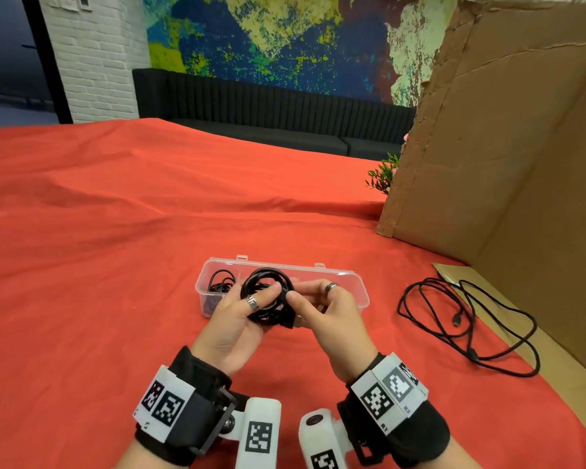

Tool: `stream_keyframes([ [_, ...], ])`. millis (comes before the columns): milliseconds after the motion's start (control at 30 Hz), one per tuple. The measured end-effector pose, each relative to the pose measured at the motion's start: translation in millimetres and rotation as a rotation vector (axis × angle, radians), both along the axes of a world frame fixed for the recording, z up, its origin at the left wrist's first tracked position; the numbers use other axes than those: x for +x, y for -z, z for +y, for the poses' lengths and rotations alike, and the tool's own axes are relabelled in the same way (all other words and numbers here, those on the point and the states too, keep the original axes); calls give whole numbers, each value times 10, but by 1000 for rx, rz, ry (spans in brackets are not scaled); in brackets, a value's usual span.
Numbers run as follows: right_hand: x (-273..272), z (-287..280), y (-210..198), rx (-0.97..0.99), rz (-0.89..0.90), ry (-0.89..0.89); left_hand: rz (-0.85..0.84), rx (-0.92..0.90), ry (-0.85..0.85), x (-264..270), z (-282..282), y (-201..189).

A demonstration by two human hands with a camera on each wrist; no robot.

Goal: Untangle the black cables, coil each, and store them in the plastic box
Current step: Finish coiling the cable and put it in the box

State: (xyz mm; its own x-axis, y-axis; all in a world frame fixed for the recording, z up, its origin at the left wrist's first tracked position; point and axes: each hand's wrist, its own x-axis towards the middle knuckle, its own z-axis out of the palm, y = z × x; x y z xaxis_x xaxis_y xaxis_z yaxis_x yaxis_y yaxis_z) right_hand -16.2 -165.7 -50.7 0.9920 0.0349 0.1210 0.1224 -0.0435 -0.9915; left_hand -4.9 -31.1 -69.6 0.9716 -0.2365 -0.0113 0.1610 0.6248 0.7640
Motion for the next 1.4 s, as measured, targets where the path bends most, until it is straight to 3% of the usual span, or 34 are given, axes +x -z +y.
stream_keyframes([
  [200,-11,-13,-61,29,2,-44,-37,-84,119,-12,75,14],
  [367,-25,7,-2,165,97,-67,-178,233,10,14,62,10],
  [600,-18,60,-48,222,184,-174,-239,-60,-107,-25,-32,-36],
  [833,-28,1,-28,220,260,-273,-97,-265,-97,-36,-39,-82],
  [1033,-11,-69,-24,117,261,-326,71,-319,-147,-69,-84,-138],
  [1400,-161,13,2,-16,231,-411,115,-129,-134,-79,-90,-157],
])
